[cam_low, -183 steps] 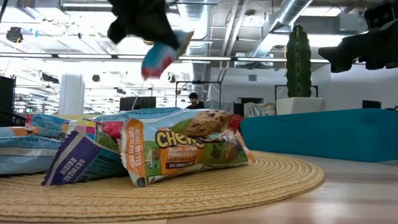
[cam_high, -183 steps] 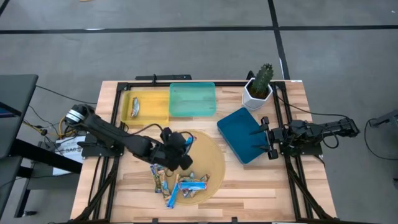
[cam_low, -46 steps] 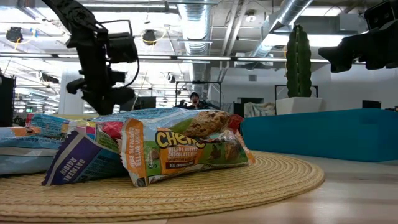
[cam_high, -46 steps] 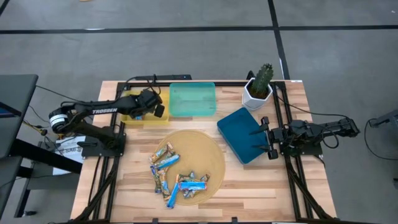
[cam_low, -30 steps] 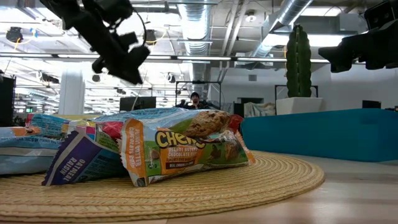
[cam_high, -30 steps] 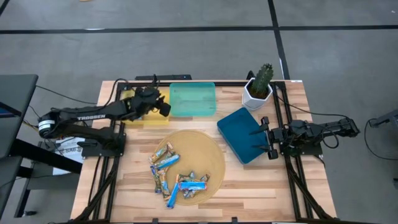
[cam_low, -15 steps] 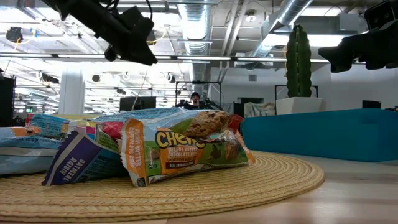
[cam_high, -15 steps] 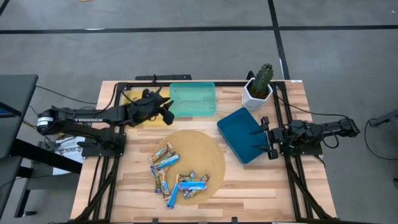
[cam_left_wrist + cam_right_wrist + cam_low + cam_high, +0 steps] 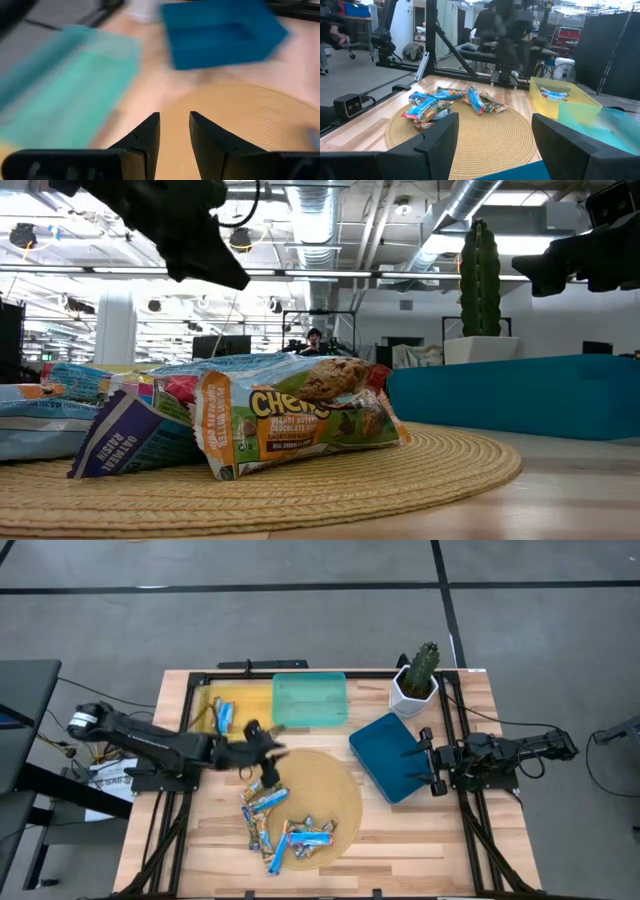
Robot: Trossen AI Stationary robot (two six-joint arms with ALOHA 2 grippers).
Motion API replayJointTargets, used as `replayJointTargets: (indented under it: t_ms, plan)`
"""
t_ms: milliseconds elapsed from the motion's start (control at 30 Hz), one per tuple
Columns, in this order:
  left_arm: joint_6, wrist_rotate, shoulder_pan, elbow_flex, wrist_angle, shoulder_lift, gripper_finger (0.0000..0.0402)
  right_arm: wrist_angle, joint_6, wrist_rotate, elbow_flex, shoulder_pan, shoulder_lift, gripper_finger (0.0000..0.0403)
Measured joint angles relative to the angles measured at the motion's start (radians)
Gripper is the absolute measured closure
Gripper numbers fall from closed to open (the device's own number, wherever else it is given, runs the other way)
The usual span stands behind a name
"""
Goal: Pick and place Granola Bars by type
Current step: Put the top red granola bar into the yellow bin
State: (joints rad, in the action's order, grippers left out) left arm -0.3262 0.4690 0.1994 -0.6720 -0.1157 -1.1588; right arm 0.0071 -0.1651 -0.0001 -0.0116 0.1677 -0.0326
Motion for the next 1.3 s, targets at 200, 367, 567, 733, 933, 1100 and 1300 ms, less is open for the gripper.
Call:
replayJointTargets:
  t_ms: [200,367,567,733,933,1100,1300]
  plan:
    - [-0.068,-0.075,0.177,0.000,0.027,-0.080,0.0303,0.000,0.000,0.000,0.000,0.000,0.000,0.0159]
    - [-0.148,-0.130,0.290,0.000,0.107,-0.135,0.0304,0.000,0.000,0.000,0.000,0.000,0.000,0.0159]
    - [-0.221,-0.134,0.376,0.000,0.134,-0.153,0.0304,0.000,0.000,0.000,0.000,0.000,0.000,0.0159]
    - [-0.241,-0.102,0.391,0.000,0.123,-0.153,0.0304,0.000,0.000,0.000,0.000,0.000,0.000,0.0159]
    - [-0.328,-0.099,0.370,0.000,0.004,-0.153,0.0304,0.000,0.000,0.000,0.000,0.000,0.000,0.0159]
    - [-0.408,-0.111,0.348,0.000,-0.113,-0.153,0.0304,0.000,0.000,0.000,0.000,0.000,0.000,0.0159]
    - [-0.437,-0.183,0.314,-0.005,-0.168,-0.168,0.0304,0.000,0.000,0.000,0.000,0.000,0.000,0.0159]
